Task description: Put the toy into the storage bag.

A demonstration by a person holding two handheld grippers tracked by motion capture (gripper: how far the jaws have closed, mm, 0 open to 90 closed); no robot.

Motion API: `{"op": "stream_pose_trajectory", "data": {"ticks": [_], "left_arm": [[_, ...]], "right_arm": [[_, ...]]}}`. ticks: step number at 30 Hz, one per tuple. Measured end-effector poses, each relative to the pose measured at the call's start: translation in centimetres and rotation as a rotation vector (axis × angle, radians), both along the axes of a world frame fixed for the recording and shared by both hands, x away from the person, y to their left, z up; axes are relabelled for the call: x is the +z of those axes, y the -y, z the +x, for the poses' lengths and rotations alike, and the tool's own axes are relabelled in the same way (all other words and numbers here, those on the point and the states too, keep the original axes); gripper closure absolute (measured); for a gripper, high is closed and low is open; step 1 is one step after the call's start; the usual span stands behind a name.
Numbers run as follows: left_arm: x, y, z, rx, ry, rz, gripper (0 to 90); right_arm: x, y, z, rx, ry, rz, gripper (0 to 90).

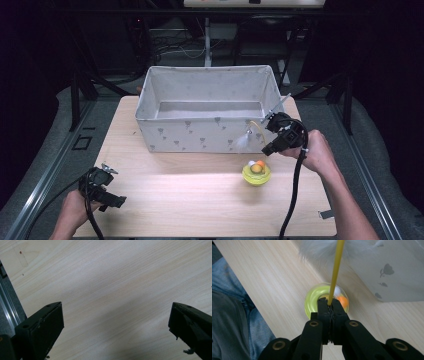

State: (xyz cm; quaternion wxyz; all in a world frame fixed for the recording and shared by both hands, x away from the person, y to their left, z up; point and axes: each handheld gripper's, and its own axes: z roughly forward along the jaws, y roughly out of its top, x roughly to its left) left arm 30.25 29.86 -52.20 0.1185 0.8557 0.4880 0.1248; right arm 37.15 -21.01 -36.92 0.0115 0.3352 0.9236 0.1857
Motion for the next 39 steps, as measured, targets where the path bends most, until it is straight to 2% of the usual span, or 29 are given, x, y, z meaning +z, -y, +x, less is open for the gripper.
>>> {"op": "stream_pose_trajectory", "data": {"ticks": [12, 15, 21, 27, 36, 39], "left_arm": [[-0.1, 0.0, 0.0, -0.003, -0.003, 0.002, 0.2], [-0.1, 0.0, 0.0, -0.003, -0.006, -0.001, 0.2], [-0.1, 0.0, 0.0, -0.006, -0.001, 0.000, 0.2], [-0.1, 0.1, 0.0, -0.005, -0.002, -0.002, 0.2], [-0.2, 0.1, -0.1, -0.007, -0.002, 0.002, 0.2], [-0.3, 0.2, 0.0, -0.009, -0.005, 0.003, 0.2]], "right_arm": [[1.6, -0.1, 0.9, 0.045, 0.002, 0.001, 88.7], [2.0, 0.0, 1.0, 0.045, 0.003, 0.021, 88.7], [2.7, 0.1, 1.2, 0.048, 0.006, 0.027, 88.6], [3.6, -0.2, 1.3, 0.062, 0.010, 0.008, 88.6], [5.2, -0.6, 1.4, 0.068, 0.021, 0.032, 88.6], [5.5, -0.7, 1.4, 0.077, 0.021, 0.025, 88.7]]}}
